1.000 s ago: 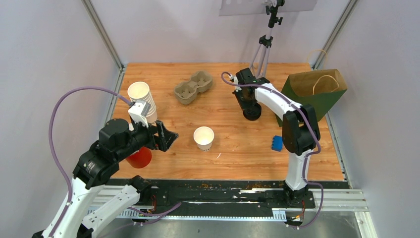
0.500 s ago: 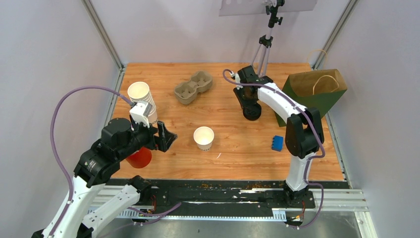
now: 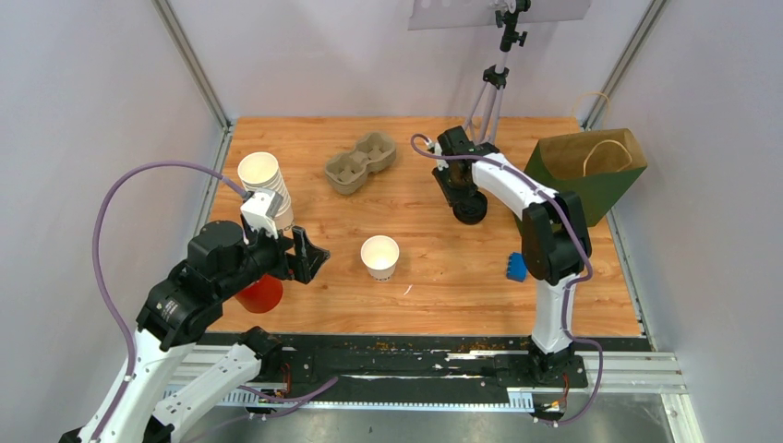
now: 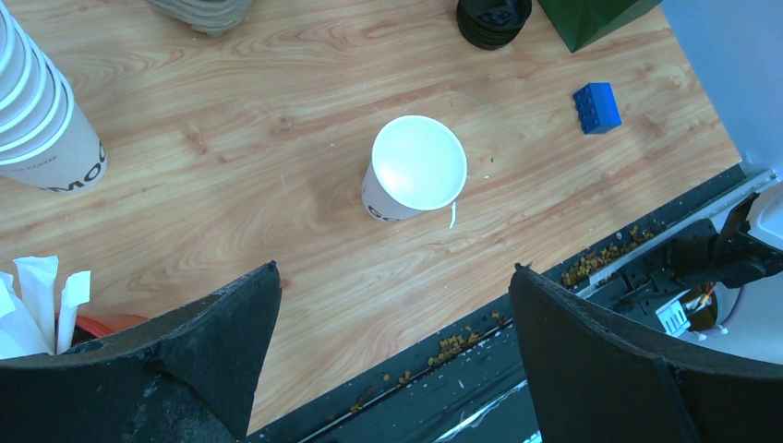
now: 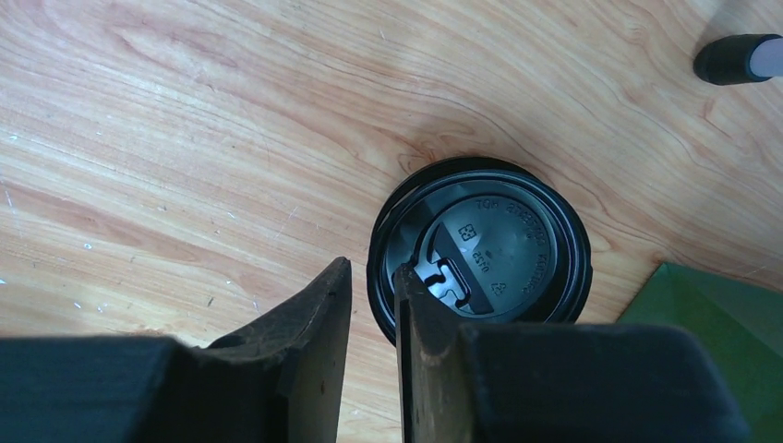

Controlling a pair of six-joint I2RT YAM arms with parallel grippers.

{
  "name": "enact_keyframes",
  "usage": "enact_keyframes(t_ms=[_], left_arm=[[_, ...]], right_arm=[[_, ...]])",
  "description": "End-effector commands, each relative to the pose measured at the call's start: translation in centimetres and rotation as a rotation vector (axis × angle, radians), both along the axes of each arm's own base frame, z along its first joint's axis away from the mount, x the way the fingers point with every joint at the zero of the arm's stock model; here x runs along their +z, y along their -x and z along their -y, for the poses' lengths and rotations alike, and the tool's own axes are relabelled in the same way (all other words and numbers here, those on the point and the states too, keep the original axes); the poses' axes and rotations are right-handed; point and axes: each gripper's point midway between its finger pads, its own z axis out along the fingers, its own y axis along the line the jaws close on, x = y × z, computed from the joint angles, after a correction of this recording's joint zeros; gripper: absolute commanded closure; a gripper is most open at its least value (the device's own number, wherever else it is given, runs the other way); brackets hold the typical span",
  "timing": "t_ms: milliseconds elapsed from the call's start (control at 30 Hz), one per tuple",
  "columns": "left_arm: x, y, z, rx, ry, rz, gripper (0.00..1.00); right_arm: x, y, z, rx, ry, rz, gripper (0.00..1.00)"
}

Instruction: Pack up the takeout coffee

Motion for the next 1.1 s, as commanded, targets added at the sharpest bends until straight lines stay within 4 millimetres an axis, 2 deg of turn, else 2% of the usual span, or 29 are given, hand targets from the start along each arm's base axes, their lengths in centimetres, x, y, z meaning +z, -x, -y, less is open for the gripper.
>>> enact_keyframes(t_ms=[0, 167, 833, 1000, 1067], left_arm=[[0.5, 0.0, 0.1, -0.013, 0.004, 0.025, 0.0], [0.6, 0.0, 0.1, -0.014, 0.006, 0.029, 0.0], [0.4, -0.1, 0.0, -0.004, 0.004, 0.022, 0.0], [0.3, -0.1, 0.1, -0.008, 0.006, 0.018, 0.0], [0.2, 0.0, 0.1, -0.008, 0.005, 0.018, 0.0]], right_arm=[[1.1, -1.9, -0.1, -0.014, 0.001, 0.06, 0.76], [0.3, -1.9, 0.0, -0.014, 0.01, 0.046, 0.76], [-0.7, -2.0, 0.3, -0.025, 0.024, 0.029, 0.79], [-0.5, -2.0, 0.4, -0.024, 0.023, 0.031, 0.92], [-0.6, -2.0, 0.3, -0.021, 0.019, 0.028, 0.94]])
